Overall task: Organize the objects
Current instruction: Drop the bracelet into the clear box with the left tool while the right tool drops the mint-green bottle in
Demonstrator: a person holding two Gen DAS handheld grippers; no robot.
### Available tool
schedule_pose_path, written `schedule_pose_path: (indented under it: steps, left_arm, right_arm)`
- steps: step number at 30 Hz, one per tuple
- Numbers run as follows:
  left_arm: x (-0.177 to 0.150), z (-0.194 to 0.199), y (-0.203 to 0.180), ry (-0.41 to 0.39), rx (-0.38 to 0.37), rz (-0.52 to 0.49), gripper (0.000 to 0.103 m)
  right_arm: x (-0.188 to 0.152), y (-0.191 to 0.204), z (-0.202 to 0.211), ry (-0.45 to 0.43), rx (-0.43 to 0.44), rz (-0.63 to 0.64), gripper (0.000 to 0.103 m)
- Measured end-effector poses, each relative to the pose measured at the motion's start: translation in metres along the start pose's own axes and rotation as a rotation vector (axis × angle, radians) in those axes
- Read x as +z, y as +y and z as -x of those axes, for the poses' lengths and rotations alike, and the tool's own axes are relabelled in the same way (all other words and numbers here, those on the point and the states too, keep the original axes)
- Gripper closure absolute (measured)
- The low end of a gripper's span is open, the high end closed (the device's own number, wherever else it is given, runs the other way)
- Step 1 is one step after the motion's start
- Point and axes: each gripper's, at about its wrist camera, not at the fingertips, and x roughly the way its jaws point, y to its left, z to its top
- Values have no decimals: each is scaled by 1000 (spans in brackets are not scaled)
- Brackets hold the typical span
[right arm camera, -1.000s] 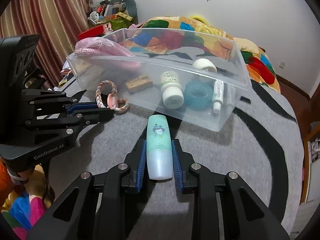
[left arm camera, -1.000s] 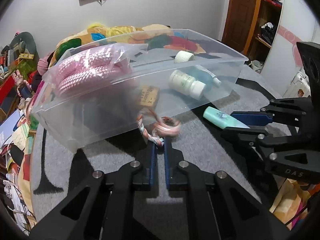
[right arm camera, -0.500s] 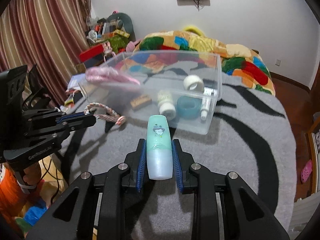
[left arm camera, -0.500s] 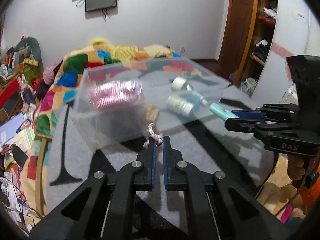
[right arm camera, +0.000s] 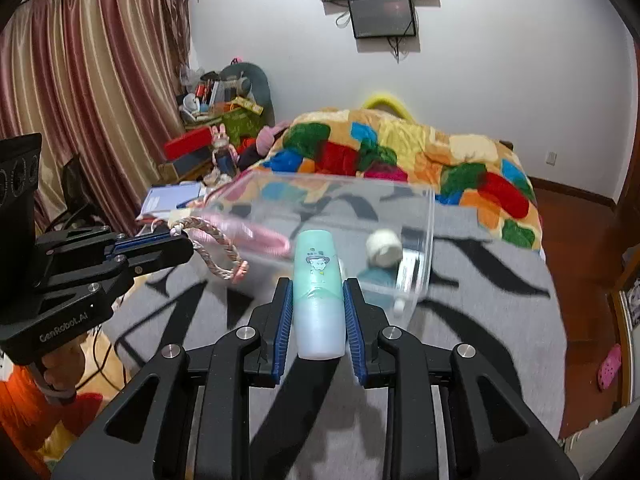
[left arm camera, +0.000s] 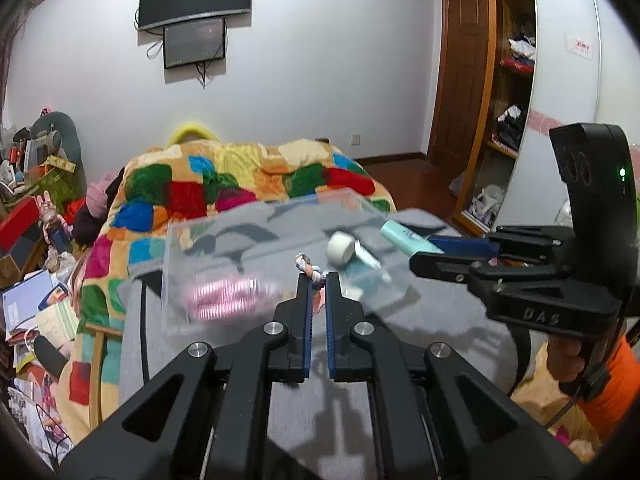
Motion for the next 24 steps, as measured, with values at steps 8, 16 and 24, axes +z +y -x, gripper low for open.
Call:
schedule_pose_path:
  steps: [8, 16, 24]
  left_arm:
    - [23, -36, 6, 35, -20, 69, 98]
    - [18, -78, 16, 139, -29, 113, 98]
    - [9, -79, 14, 158, -43, 97, 95]
  right_arm:
    - [25, -7, -25, -3, -56, -3, 80]
    - [30, -28, -70, 86, -67, -39, 80]
    - [22, -19, -87, 134, -69, 19, 80]
